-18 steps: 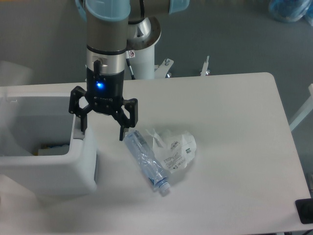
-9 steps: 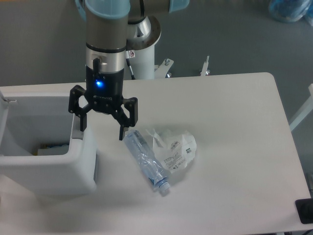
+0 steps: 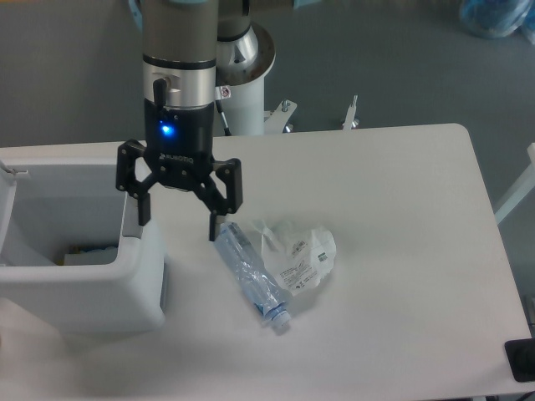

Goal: Open the trash can
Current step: 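Push the lid edge with the gripper to flip the lid open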

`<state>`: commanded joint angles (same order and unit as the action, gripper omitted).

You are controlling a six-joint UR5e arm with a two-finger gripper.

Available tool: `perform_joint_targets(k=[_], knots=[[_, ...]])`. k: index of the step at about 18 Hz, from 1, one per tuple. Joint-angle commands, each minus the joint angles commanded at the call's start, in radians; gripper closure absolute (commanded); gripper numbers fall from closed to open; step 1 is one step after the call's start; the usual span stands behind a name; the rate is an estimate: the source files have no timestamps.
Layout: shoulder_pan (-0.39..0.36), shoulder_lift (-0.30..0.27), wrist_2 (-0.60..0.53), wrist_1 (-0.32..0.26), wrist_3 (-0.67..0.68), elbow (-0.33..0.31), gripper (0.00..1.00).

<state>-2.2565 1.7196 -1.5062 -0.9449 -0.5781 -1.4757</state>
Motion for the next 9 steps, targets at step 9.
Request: perform_joint_targets(k=[9], knots=[[-0.063, 0.021, -0.011, 0.003, -0.103, -0.009, 0.00]])
